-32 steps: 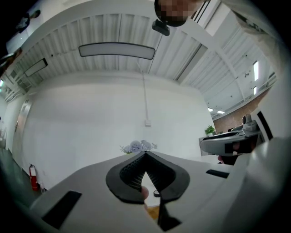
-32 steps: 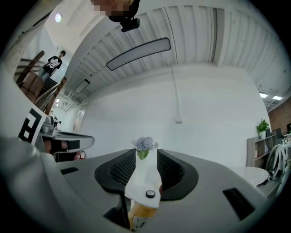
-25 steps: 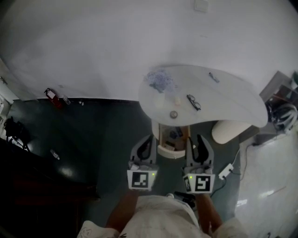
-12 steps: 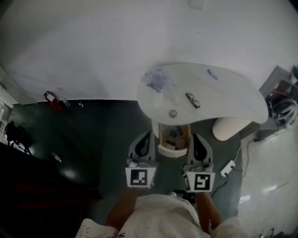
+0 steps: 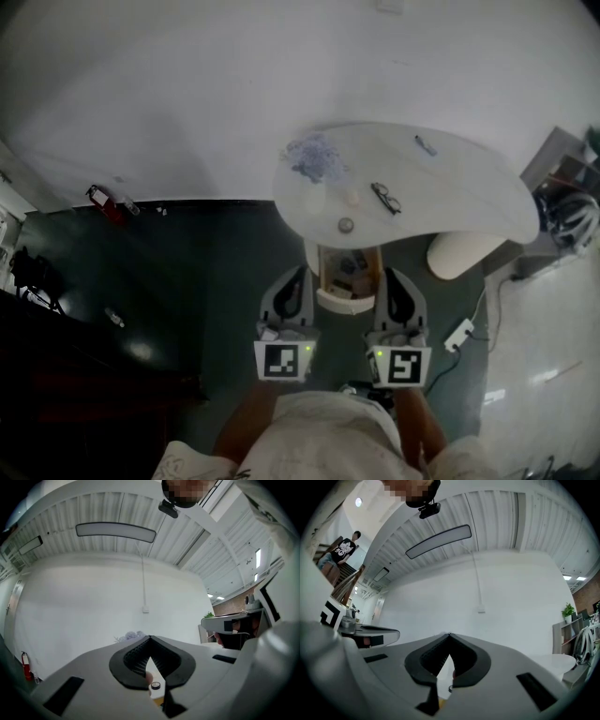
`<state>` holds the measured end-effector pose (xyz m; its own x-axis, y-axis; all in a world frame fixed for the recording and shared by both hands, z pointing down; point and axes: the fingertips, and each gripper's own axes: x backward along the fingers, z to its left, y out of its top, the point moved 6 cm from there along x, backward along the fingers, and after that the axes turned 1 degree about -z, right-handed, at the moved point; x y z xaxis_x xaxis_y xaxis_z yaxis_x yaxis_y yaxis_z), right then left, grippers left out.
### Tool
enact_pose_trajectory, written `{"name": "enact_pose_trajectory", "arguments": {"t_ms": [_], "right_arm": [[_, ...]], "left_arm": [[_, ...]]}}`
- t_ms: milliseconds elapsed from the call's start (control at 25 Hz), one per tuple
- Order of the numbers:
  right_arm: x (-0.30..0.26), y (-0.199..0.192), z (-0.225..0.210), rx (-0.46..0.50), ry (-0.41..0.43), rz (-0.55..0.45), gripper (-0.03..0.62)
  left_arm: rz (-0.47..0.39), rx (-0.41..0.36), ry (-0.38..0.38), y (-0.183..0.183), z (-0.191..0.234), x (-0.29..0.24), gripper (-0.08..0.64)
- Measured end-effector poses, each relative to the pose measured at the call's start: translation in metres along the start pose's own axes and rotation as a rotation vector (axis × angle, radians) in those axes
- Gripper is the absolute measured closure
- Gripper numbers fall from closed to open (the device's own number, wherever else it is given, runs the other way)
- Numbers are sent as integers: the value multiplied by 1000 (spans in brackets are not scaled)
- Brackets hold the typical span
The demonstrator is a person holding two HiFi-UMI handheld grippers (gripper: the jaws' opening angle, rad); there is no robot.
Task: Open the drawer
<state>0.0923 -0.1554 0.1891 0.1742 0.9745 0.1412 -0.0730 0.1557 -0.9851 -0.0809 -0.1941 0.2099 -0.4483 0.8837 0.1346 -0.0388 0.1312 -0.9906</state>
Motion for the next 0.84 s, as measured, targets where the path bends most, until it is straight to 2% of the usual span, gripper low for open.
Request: {"name": "enact_pose_trajectory", "arguments": {"t_ms": [840], "right_arm": [[2,5,2,29,0,7,586]], "left_arm": [[-17,11,2,8,-3,5,558]]}}
